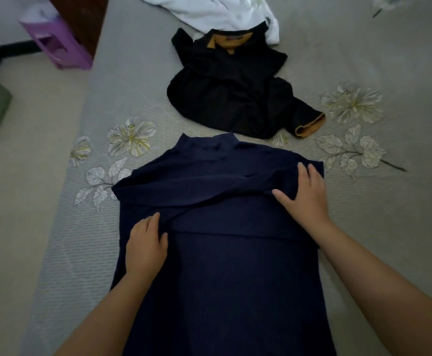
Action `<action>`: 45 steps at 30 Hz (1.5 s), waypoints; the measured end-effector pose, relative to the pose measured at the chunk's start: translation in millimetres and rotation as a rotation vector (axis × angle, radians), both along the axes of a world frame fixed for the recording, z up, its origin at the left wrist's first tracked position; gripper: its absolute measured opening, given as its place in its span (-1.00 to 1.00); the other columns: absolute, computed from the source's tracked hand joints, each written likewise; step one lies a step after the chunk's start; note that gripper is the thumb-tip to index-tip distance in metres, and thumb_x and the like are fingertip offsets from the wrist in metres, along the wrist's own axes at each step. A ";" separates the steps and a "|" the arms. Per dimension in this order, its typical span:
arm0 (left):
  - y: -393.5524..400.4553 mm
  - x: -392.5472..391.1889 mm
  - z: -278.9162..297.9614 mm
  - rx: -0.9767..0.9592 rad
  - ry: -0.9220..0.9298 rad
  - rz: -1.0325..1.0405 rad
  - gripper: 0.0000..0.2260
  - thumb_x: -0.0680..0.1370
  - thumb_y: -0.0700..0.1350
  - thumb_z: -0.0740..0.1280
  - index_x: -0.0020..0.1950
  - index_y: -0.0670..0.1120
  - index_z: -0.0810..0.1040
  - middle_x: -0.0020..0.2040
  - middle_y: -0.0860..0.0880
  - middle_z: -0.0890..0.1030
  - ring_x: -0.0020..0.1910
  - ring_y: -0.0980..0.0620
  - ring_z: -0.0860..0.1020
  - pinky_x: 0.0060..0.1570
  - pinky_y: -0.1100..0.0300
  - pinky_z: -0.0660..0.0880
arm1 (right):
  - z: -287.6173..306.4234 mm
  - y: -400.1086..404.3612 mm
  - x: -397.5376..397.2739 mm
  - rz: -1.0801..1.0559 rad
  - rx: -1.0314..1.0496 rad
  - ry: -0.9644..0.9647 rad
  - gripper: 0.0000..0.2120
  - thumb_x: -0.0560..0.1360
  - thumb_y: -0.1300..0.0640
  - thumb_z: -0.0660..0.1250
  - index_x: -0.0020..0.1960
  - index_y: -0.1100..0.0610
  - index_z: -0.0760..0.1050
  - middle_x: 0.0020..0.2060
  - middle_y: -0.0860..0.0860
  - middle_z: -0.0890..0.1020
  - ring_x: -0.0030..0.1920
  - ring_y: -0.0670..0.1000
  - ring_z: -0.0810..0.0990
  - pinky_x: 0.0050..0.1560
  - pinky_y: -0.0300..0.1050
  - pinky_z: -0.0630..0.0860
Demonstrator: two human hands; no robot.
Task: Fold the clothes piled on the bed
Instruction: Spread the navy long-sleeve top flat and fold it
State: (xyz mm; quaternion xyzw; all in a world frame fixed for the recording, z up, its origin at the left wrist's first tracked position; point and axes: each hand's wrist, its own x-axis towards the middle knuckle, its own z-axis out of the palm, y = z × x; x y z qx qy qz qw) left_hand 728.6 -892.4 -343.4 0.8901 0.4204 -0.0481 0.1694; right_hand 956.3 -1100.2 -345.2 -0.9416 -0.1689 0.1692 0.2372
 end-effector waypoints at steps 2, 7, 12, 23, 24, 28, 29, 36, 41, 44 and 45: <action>15.2 10.9 -3.9 0.078 -0.074 -0.014 -0.54 0.46 -0.28 0.37 0.34 -0.28 0.38 0.27 -0.33 0.43 0.27 -0.33 0.37 0.22 -0.17 0.33 | -5.1 11.1 22.5 -0.056 -0.013 0.122 -0.23 0.45 -0.11 0.32 0.48 0.22 0.07 0.47 0.18 0.11 0.46 0.16 0.06 0.43 0.02 0.05; 56.6 32.4 -15.5 0.130 -0.023 -0.051 -0.65 0.41 -0.30 0.42 0.19 -0.26 0.54 0.25 -0.37 0.44 0.28 -0.39 0.34 0.20 -0.22 0.31 | -9.7 18.0 34.0 -0.186 0.193 0.163 -0.77 0.48 0.21 0.33 0.10 0.29 0.50 0.14 0.16 0.54 0.19 0.12 0.46 0.15 -0.13 0.34; 87.9 37.3 -21.4 0.144 -0.028 -0.215 -0.80 0.45 -0.21 0.25 -0.15 -0.27 0.64 -0.10 -0.29 0.63 -0.05 -0.33 0.57 -0.08 -0.16 0.50 | -0.1 15.1 27.6 -0.116 0.353 0.096 -0.84 0.49 0.31 0.28 0.06 0.25 0.50 -0.05 -0.01 0.49 0.02 -0.07 0.44 -0.03 -0.35 0.27; 135.8 76.9 40.0 0.072 0.212 -0.342 -0.64 0.62 0.02 0.02 0.06 -0.21 0.46 0.01 -0.28 0.56 0.03 -0.24 0.51 -0.09 0.05 0.34 | 24.9 -14.7 9.0 -0.419 0.768 0.500 -0.65 0.21 -0.07 0.54 -0.10 -0.09 0.46 -0.07 -0.01 0.51 -0.04 -0.07 0.52 -0.06 -0.28 0.51; 143.3 83.4 43.8 0.109 0.263 -0.379 -0.61 0.62 0.05 0.00 0.04 -0.20 0.48 0.02 -0.26 0.57 0.04 -0.23 0.51 -0.09 0.06 0.34 | 27.7 -17.4 7.1 -0.424 0.785 0.550 -0.56 0.13 -0.10 0.56 -0.09 -0.06 0.46 0.00 0.03 0.53 -0.09 -0.12 0.55 -0.13 -0.34 0.55; 164.9 117.0 45.8 0.205 0.362 -0.498 -0.57 0.60 0.12 0.00 0.00 -0.16 0.51 0.01 -0.21 0.58 0.02 -0.20 0.51 -0.12 0.09 0.32 | 20.7 -19.9 2.0 -0.447 0.810 0.707 -0.70 0.29 0.29 0.43 -0.06 0.05 0.46 0.01 0.08 0.53 -0.25 -0.21 0.63 -0.30 -0.39 0.54; 163.1 123.2 39.5 0.239 0.386 -0.527 -0.58 0.59 0.13 0.01 0.06 -0.15 0.50 0.04 -0.21 0.57 0.05 -0.19 0.50 -0.06 0.06 0.35 | 11.6 -22.3 2.0 -0.452 0.724 0.614 -0.71 0.35 0.37 0.37 -0.03 0.07 0.47 0.03 0.10 0.52 -0.18 -0.17 0.62 -0.24 -0.38 0.53; 81.8 84.8 -22.9 0.424 -0.187 -0.563 -0.67 0.45 -0.03 0.22 0.15 -0.16 0.44 0.07 -0.28 0.57 0.05 -0.21 0.42 0.08 -0.12 0.41 | -15.7 -26.8 -9.9 -0.402 0.069 -0.133 -0.61 0.51 0.24 0.20 0.31 0.32 0.36 0.28 0.33 0.34 0.24 0.31 0.37 0.27 0.11 0.30; 69.8 -3.5 -54.7 0.410 -0.193 -0.596 -0.47 0.56 0.26 -0.03 0.22 -0.13 0.38 0.20 -0.25 0.49 0.22 -0.18 0.34 0.27 -0.10 0.15 | -33.8 -5.0 -31.4 0.127 -0.225 -0.327 -0.51 0.43 -0.04 0.11 0.17 0.26 0.52 0.20 0.32 0.49 0.24 0.33 0.39 0.13 0.43 0.26; 81.6 -26.4 -61.2 0.395 -0.293 -0.588 -0.63 0.55 0.11 0.12 0.20 -0.13 0.39 0.18 -0.19 0.39 0.11 -0.19 0.38 0.13 -0.10 0.30 | -37.1 14.7 -32.9 0.369 -0.299 -0.319 -0.45 0.50 -0.18 0.03 0.13 0.19 0.57 0.16 0.26 0.55 0.18 0.29 0.48 0.05 0.37 0.38; 85.3 -28.9 -61.0 0.374 -0.342 -0.575 -0.70 0.50 -0.02 0.16 0.16 -0.13 0.39 0.13 -0.17 0.38 0.02 -0.17 0.38 0.02 -0.08 0.37 | -35.6 18.3 -30.5 0.413 -0.331 -0.289 -0.41 0.53 -0.20 -0.03 0.12 0.20 0.58 0.14 0.25 0.56 0.11 0.30 0.54 -0.03 0.30 0.47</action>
